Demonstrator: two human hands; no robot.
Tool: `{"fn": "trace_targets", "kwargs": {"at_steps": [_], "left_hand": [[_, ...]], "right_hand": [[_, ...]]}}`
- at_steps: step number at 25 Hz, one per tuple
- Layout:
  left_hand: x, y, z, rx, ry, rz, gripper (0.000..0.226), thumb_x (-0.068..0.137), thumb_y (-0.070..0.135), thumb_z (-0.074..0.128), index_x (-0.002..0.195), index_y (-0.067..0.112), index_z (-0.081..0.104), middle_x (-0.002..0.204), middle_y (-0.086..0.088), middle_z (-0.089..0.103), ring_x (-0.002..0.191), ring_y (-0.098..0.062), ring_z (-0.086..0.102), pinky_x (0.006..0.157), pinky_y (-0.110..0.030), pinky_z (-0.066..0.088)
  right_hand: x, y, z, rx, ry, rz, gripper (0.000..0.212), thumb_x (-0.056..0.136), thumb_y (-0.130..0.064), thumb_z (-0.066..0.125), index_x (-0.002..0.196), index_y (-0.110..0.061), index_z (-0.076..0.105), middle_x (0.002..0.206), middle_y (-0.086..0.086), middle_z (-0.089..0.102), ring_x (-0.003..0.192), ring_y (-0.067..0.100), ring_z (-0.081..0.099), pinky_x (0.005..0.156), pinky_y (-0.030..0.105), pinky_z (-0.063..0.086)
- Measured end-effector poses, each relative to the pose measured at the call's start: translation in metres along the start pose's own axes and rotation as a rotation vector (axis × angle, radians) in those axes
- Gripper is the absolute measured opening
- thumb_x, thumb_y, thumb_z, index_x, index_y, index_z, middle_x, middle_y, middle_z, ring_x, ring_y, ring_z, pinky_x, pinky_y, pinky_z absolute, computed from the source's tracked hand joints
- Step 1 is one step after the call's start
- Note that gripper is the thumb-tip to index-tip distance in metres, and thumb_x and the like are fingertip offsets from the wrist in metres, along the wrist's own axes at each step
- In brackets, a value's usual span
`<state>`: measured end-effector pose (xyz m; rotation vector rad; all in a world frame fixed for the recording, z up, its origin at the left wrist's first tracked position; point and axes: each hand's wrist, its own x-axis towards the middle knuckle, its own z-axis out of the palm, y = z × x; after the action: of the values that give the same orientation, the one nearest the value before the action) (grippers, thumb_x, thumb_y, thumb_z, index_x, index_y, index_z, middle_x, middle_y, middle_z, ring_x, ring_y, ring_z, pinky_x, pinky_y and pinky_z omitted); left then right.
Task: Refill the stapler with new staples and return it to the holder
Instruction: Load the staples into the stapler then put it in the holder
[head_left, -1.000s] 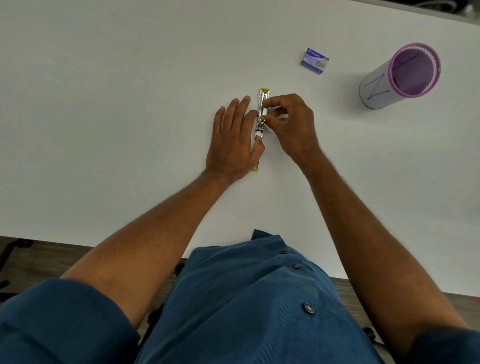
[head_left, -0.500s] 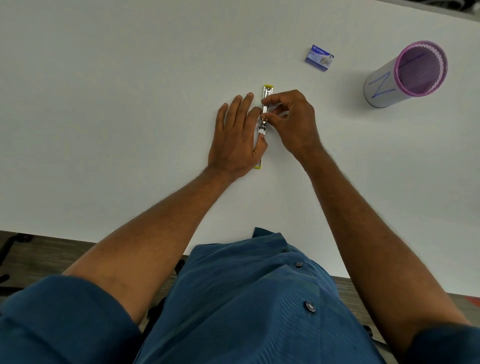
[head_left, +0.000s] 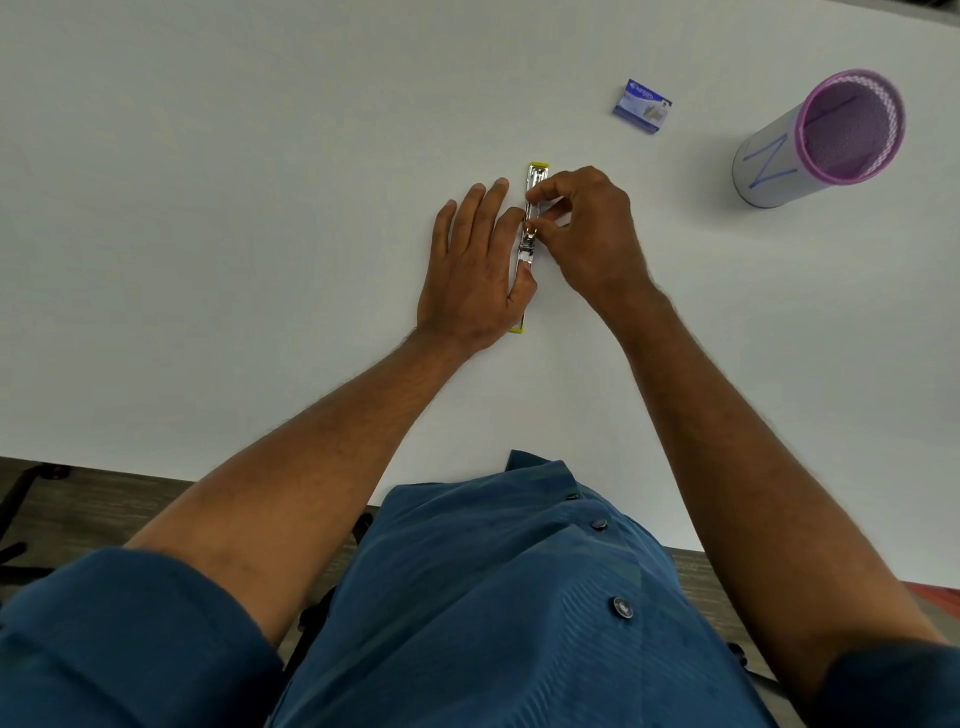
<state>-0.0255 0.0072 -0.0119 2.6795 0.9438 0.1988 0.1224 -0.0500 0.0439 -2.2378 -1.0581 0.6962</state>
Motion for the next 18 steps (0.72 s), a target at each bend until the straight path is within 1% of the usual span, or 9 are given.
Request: {"fn": "trace_targets", "kwargs": {"at_steps": [3, 5, 8, 11, 14, 16, 18], "left_hand": [[0.001, -0.001, 0.0, -0.001, -0.018, -0.009, 0.06, 0.094, 0.045, 0.046, 0.145, 0.015, 0.05, 0.162, -0.012, 0.035, 0.152, -0.031, 0.029, 0.126, -0.052, 0.018], [0.001, -0.001, 0.0, -0.002, -0.019, -0.009, 0.06, 0.093, 0.044, 0.048, 0.145, 0.014, 0.05, 0.162, -0.012, 0.036, 0.152, -0.031, 0.03, 0.126, -0.052, 0.019], [0.0, 0.0, -0.001, -0.006, -0.011, 0.0, 0.06, 0.09, 0.042, 0.051, 0.143, 0.013, 0.051, 0.162, -0.013, 0.036, 0.151, -0.032, 0.031, 0.125, -0.052, 0.02], [0.0, 0.0, -0.002, -0.001, 0.009, 0.009, 0.059, 0.088, 0.04, 0.052, 0.14, 0.013, 0.052, 0.161, -0.013, 0.038, 0.15, -0.032, 0.032, 0.124, -0.052, 0.021], [0.0, 0.0, -0.002, -0.005, 0.017, 0.016, 0.058, 0.089, 0.04, 0.053, 0.14, 0.013, 0.052, 0.16, -0.014, 0.038, 0.15, -0.033, 0.033, 0.124, -0.053, 0.022], [0.0, -0.001, -0.001, -0.004, 0.021, 0.015, 0.058, 0.09, 0.04, 0.053, 0.141, 0.013, 0.052, 0.16, -0.014, 0.038, 0.15, -0.033, 0.033, 0.124, -0.053, 0.022], [0.0, -0.002, 0.001, -0.001, 0.018, 0.012, 0.057, 0.091, 0.041, 0.051, 0.141, 0.014, 0.051, 0.161, -0.013, 0.037, 0.15, -0.033, 0.032, 0.124, -0.052, 0.021]], "right_hand": [[0.002, -0.002, 0.001, -0.042, -0.005, 0.008, 0.027, 0.088, -0.017, 0.077, 0.114, -0.019, 0.071, 0.116, 0.004, 0.065, 0.093, 0.009, 0.062, 0.088, 0.017, 0.048], [0.004, -0.002, 0.001, -0.026, -0.013, 0.031, 0.027, 0.086, -0.016, 0.078, 0.112, -0.019, 0.071, 0.114, 0.003, 0.065, 0.092, 0.009, 0.062, 0.086, 0.016, 0.048], [0.006, -0.001, 0.001, 0.061, -0.034, 0.058, 0.036, 0.082, -0.013, 0.081, 0.116, -0.017, 0.068, 0.113, 0.002, 0.066, 0.097, 0.011, 0.062, 0.085, 0.016, 0.05], [0.008, 0.003, 0.001, 0.212, -0.072, 0.115, 0.053, 0.078, -0.011, 0.085, 0.123, -0.017, 0.059, 0.11, -0.002, 0.064, 0.094, 0.012, 0.061, 0.082, 0.022, 0.054], [0.014, 0.005, 0.001, 0.24, -0.117, 0.161, 0.064, 0.076, -0.011, 0.085, 0.131, -0.022, 0.053, 0.108, 0.002, 0.063, 0.089, 0.014, 0.059, 0.084, 0.03, 0.056], [0.017, 0.005, 0.003, 0.207, -0.122, 0.151, 0.061, 0.076, -0.01, 0.083, 0.129, -0.024, 0.056, 0.112, 0.001, 0.064, 0.092, 0.015, 0.059, 0.088, 0.035, 0.056], [0.018, 0.003, 0.004, 0.202, -0.076, 0.168, 0.05, 0.077, -0.01, 0.078, 0.121, -0.026, 0.06, 0.11, -0.002, 0.067, 0.093, 0.011, 0.061, 0.09, 0.038, 0.056]]}}
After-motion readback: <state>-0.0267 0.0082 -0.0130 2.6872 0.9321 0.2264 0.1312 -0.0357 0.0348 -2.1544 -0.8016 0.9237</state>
